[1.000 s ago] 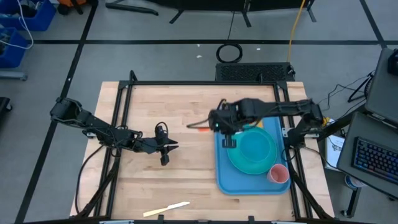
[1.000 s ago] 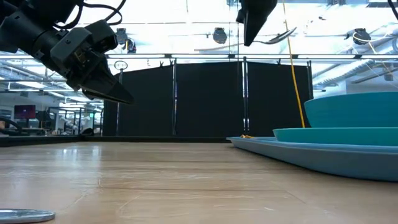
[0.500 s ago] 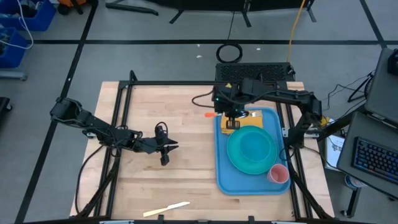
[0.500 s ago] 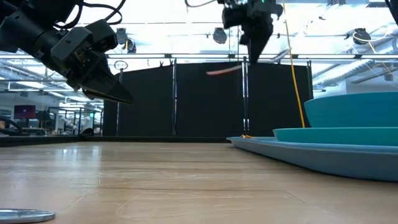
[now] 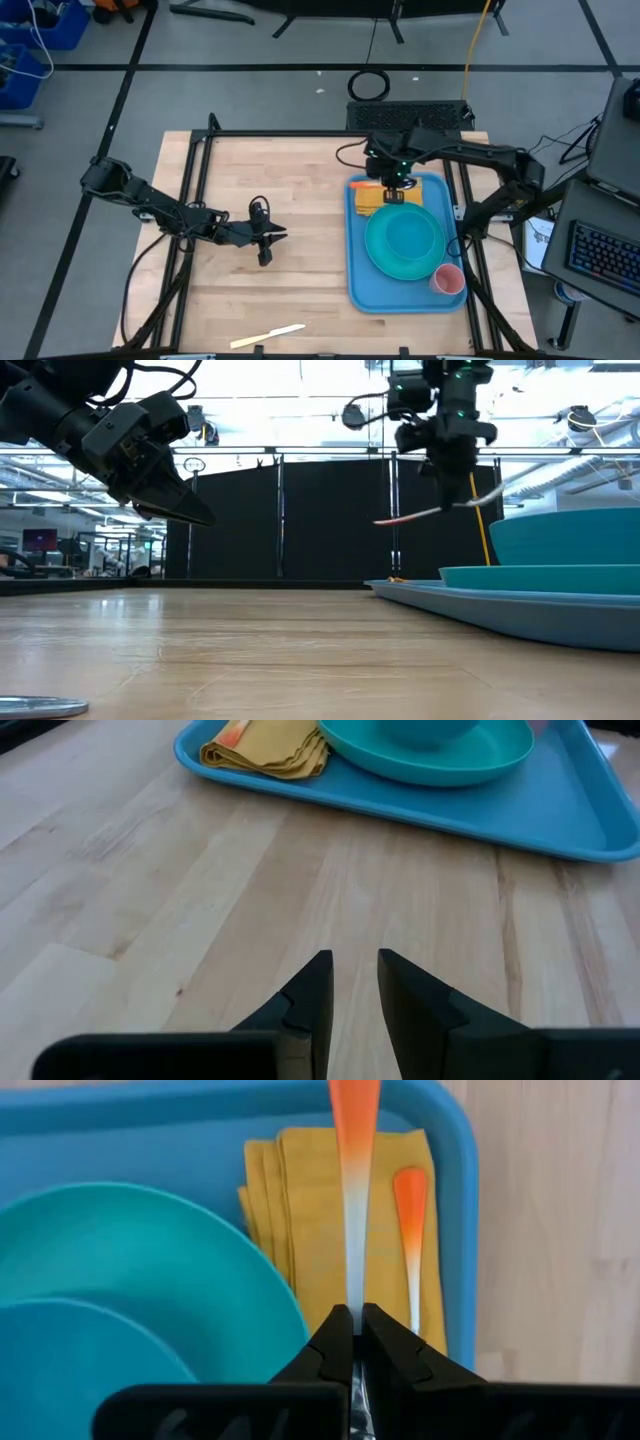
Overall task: Set up tray
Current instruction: Put the orange spoon on the napkin to the left of the blue plate
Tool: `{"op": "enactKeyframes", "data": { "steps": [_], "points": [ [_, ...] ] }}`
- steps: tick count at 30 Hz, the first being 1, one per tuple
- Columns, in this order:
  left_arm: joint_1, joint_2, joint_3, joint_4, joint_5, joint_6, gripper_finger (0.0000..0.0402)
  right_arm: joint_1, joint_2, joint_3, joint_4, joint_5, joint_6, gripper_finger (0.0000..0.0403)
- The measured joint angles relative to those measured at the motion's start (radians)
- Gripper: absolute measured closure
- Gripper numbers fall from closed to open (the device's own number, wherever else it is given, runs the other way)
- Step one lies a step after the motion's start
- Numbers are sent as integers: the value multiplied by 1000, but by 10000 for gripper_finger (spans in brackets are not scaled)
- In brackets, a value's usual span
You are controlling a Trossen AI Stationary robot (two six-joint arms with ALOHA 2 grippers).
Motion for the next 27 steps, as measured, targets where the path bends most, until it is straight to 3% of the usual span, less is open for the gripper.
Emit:
{"op": "enactKeyframes", "data": {
  "steps": [10, 27],
  "points": [
    [0, 0, 0, 6, 0, 0, 316, -74, -82, -176, 23, -27, -62, 403],
    [0, 0, 0, 6, 0, 0, 316, -172, -82, -243, 156, -134, -69, 403]
  ]
}}
